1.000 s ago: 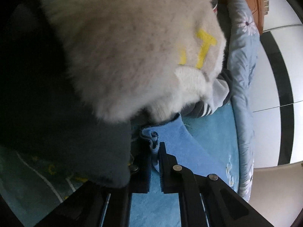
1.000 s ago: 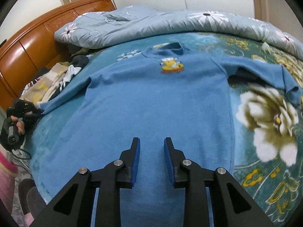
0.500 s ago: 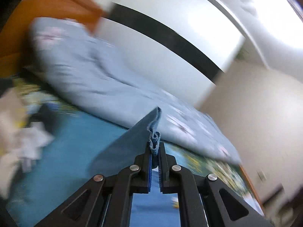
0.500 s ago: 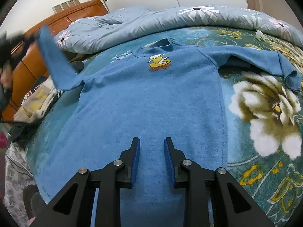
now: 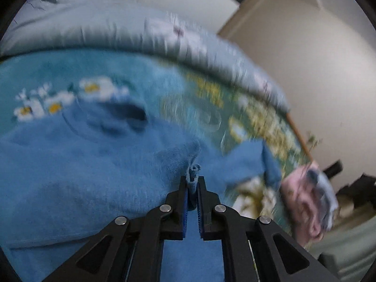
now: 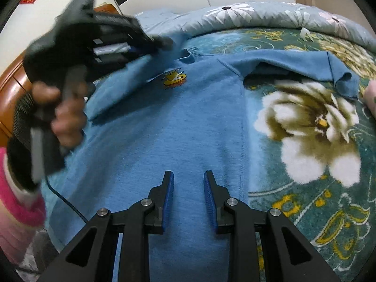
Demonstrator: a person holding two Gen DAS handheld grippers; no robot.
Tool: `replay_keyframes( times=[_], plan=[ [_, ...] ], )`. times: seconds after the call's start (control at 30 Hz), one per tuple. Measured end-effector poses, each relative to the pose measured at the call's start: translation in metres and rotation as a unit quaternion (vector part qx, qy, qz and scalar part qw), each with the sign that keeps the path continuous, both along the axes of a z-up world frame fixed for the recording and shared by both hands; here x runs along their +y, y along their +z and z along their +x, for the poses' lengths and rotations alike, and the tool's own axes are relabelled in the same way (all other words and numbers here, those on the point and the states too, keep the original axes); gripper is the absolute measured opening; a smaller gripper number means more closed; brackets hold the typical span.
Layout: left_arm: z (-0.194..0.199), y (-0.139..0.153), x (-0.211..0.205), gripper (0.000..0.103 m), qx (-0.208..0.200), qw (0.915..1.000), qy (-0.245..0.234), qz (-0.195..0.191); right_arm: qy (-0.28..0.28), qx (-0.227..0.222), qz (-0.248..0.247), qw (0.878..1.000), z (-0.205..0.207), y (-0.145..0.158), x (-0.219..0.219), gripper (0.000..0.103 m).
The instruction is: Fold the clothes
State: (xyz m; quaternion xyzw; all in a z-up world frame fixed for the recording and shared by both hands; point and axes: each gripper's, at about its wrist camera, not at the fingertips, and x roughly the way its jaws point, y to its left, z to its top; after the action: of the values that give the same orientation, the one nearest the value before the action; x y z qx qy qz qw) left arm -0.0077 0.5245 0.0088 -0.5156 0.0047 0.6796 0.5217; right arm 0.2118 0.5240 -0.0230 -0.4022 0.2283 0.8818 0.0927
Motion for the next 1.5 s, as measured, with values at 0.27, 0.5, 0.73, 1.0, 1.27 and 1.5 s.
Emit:
replay_keyframes(
  times=[0.27, 0.5, 0.73, 1.0, 1.27, 1.5],
  plan=[
    [-0.021, 0.012, -0.085, 0.055, -0.010, 0.9992, 0.027, 0.027, -0.009, 0.025, -0.010, 1.000, -0.002, 0.012, 0.020, 0.027],
    [-0.069, -0.017, -0.157, 0.066, 0.080, 0.9652, 0.226, -0.104, -0.028, 0.071, -0.092, 0.993, -0.059, 0.019, 0.076, 0.037],
    [-0.071, -0.047, -0.181, 0.066, 0.039, 0.9633, 0.242, -0.109, -0.059, 0.048, -0.208, 0.975, -0.096, -0.021, 0.105, 0.037],
    [-0.060, -0.044, -0.178, 0.066, 0.044, 0.9644, 0.236, -0.111, -0.010, 0.093, -0.064, 0.994, -0.101, 0.042, 0.085, 0.006],
    [-0.050, -0.046, -0.163, 0.069, 0.074, 0.9633, 0.214, -0.144, -0.038, 0.002, -0.038, 0.999, -0.100, 0.006, 0.098, 0.007],
    [-0.041, -0.025, -0.202, 0.069, 0.065, 0.9637, 0.237, -0.104, -0.092, 0.007, 0.073, 0.993, -0.046, 0.052, 0.132, 0.036]
  ],
)
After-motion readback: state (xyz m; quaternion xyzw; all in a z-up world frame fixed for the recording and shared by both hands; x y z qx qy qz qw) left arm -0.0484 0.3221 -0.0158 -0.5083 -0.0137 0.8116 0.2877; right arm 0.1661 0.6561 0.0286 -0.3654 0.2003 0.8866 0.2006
